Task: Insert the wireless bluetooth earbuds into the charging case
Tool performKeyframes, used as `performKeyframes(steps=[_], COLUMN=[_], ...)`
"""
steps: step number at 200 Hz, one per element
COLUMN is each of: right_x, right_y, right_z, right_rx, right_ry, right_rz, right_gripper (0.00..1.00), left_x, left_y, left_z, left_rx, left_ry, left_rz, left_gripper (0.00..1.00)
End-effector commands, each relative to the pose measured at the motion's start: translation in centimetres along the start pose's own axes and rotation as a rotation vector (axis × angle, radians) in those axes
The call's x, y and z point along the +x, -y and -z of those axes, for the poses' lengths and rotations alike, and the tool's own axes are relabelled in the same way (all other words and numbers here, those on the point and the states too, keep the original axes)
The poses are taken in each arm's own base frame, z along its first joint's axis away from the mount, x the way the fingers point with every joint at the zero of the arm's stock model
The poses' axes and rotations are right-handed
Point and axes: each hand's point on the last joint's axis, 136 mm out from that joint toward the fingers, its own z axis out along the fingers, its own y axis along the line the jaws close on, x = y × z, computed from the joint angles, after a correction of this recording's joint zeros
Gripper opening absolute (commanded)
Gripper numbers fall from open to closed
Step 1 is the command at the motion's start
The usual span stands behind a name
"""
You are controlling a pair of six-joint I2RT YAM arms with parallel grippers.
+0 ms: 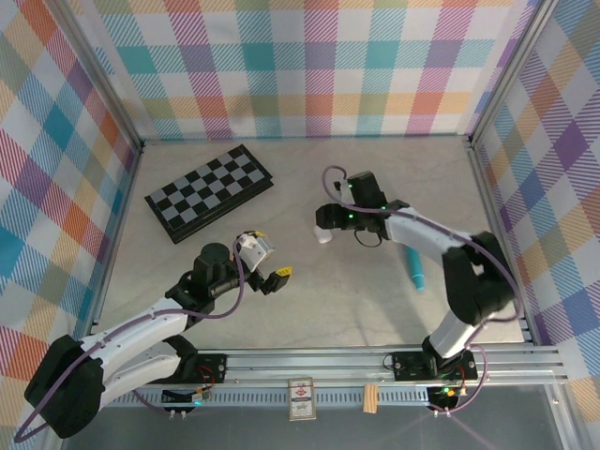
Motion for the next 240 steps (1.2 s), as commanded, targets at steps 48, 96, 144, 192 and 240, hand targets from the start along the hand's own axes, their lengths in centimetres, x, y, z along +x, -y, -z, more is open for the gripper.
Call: performKeyframes(steps=[48,96,144,192,240], right_x=[-3.0,-0.5,0.7,0.6,1.0], right_y=[8.8,15.4,19.5,20.7,21.8], right_z=[10.4,12.6,10.8,9.2,8.0], right_rx=[0.385,0.549,0.534,0.508,0.49], right_ry=[0.422,0.554,0.599,0.573,0.557], right_rz=[0.216,0.196,0.114,0.111,0.084], right_gripper=[0.99,0.99,0.99,0.99,0.99], left_x=[0.5,3.8,6.8,8.0,11.4], left_y=[-9.5,-14.7,-17.7,-20.1,-22.8], left_z=[3.3,4.1,3.2,3.6,1.7], left_rx=[-0.433,-0.558,-0.583,-0.673,-0.683], left_ry=[0.022,0.04,-0.013,-0.015,-0.068], left_rz=[0.065,0.217,0.317,0.304,0.387], left_gripper=[1.0,1.0,1.0,1.0,1.0])
